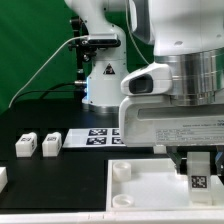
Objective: Assemble one leg
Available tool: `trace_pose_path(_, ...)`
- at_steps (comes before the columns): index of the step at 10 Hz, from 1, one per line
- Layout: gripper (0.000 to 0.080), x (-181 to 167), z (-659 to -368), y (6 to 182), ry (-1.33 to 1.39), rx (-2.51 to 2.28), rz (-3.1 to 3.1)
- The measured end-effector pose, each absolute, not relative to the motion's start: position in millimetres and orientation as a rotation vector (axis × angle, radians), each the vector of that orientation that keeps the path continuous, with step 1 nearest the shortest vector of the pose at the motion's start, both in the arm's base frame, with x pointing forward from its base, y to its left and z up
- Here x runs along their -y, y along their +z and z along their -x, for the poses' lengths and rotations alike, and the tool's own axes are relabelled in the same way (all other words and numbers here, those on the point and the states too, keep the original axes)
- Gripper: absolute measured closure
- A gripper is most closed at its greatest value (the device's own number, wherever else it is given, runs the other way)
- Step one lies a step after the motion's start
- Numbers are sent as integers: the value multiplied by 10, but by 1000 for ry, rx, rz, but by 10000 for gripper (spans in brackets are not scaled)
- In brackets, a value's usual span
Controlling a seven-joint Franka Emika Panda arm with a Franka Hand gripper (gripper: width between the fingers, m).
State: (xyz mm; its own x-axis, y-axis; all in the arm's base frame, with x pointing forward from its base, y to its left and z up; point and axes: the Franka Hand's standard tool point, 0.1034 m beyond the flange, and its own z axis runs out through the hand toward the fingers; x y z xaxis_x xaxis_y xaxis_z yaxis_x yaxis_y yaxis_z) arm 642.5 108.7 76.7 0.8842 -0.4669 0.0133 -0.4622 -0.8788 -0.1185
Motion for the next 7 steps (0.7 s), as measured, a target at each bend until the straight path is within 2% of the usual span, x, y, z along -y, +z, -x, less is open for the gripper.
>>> trace_pose_path(3, 507, -1056, -6394, 758, -29, -1327, 2734)
trace_pose_path(5, 504, -1068, -6325, 746, 51, -1881, 2310)
trace_pose_path(7, 504, -1192, -6296, 754, 109, -2151, 2042)
